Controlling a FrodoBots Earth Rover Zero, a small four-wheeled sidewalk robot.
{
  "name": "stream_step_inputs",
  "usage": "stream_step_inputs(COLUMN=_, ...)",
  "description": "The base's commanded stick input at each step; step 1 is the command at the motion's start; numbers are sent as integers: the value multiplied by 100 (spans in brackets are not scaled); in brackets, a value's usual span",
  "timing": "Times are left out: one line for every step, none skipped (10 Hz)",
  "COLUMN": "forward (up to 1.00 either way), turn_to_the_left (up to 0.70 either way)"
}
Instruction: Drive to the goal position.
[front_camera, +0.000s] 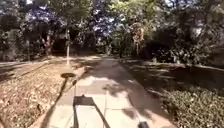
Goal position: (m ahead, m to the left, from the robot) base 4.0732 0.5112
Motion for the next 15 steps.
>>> stream_step_inputs(forward=50, turn_to_the_left=0)
stream_step_inputs(forward=50, turn_to_the_left=0)
stream_step_inputs(forward=50, turn_to_the_left=0)
stream_step_inputs(forward=50, turn_to_the_left=0)
stream_step_inputs(forward=50, turn_to_the_left=0)
stream_step_inputs(forward=50, turn_to_the_left=0)
stream_step_inputs(forward=50, turn_to_the_left=0)
stream_step_inputs(forward=50, turn_to_the_left=0)
stream_step_inputs(forward=50, turn_to_the_left=0)
stream_step_inputs(forward=50, turn_to_the_left=0)
stream_step_inputs(forward=50, turn_to_the_left=0)
stream_step_inputs(forward=50, turn_to_the_left=0)
stream_step_inputs(forward=50, turn_to_the_left=0)
stream_step_inputs(forward=50, turn_to_the_left=0)
stream_step_inputs(forward=50, turn_to_the_left=0)
